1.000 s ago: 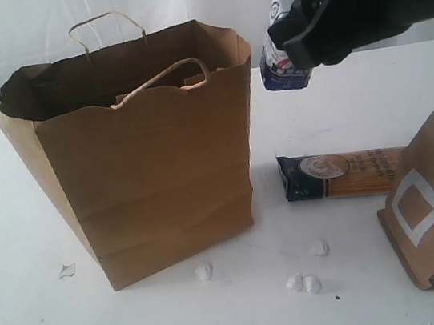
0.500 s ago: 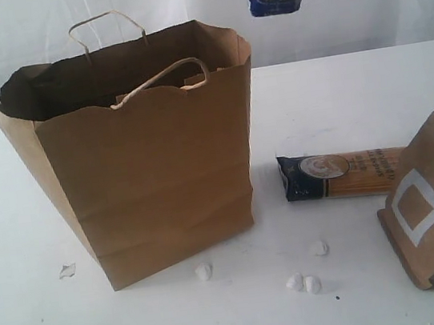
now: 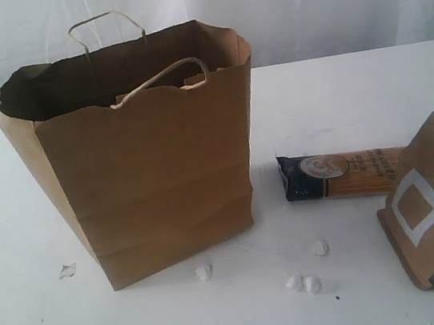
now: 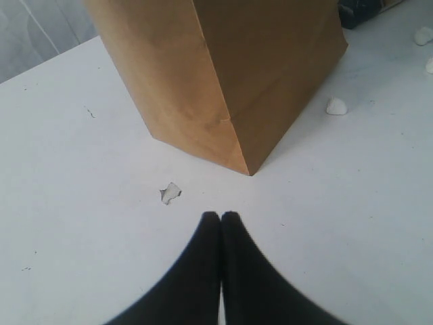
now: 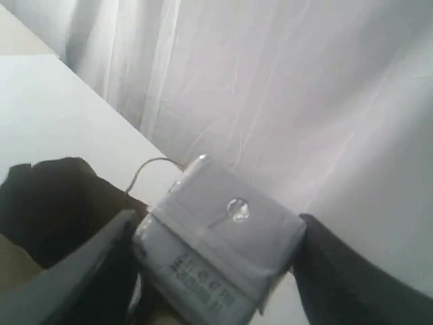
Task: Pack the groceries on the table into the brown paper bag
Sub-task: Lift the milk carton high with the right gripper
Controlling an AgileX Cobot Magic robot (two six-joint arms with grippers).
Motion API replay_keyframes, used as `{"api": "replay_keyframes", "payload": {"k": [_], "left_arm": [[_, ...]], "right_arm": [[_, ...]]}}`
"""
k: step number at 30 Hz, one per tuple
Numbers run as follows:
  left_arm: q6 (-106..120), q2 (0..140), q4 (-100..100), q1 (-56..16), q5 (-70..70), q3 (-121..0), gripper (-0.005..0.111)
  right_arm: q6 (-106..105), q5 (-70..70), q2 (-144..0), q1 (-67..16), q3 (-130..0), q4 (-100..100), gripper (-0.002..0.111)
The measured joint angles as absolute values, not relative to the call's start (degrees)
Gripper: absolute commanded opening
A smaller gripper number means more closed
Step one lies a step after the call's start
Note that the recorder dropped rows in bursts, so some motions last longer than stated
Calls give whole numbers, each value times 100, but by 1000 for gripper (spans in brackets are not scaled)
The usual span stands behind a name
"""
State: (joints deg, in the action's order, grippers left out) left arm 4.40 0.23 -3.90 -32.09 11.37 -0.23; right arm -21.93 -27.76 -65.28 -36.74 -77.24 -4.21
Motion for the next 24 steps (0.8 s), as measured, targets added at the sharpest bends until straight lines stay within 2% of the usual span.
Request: {"api": "replay_keyframes", "payload": {"k": [24], "left_arm": [[440, 23, -390, -3209, 1137, -23, 0]], "right_arm": [[-2622, -2769, -8447, -4906, -9259, -409, 0]]}}
